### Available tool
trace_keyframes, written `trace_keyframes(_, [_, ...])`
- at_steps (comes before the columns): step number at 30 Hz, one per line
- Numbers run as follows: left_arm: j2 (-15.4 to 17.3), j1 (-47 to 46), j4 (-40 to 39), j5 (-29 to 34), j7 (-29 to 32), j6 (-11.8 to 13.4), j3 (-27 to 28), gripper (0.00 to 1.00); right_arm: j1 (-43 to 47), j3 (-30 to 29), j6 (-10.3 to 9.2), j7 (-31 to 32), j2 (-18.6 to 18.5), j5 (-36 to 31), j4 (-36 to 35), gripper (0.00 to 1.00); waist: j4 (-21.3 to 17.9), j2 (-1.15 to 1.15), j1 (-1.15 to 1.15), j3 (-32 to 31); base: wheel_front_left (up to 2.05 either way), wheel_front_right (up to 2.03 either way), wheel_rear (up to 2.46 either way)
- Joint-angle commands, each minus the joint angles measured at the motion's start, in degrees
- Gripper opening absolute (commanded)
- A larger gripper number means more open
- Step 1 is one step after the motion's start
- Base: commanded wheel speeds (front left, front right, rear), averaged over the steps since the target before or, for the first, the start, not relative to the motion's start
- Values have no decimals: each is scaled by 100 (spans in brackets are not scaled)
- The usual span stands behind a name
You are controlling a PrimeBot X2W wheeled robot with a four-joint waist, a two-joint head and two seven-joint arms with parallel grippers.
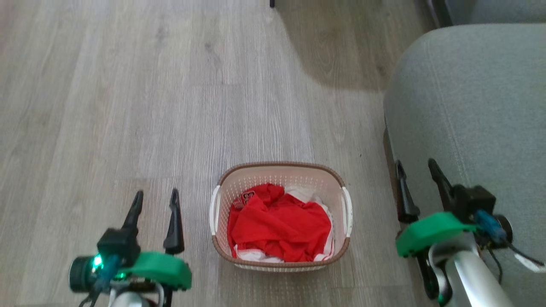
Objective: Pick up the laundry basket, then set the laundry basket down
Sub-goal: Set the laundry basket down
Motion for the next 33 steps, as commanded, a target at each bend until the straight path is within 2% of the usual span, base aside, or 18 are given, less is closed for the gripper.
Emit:
trace_keyframes(1, [-1, -93, -271, 72, -29, -15, 248, 100, -30, 82, 8, -75, 41, -73, -255, 100, 13, -1, 1, -76, 0, 0, 0])
trace_keyframes(14, [-31, 642, -783, 143, -29, -17, 417, 100, 672, -227, 8, -75, 41, -127, -1006, 100, 23, -1, 1, -431, 0, 0, 0])
trace_keyframes(33, [-43, 771, -871, 231, -29, -56, 484, 100, 855, -322, 8, -75, 41, -137, -1031, 100, 9, -1, 1, -504, 0, 0, 0])
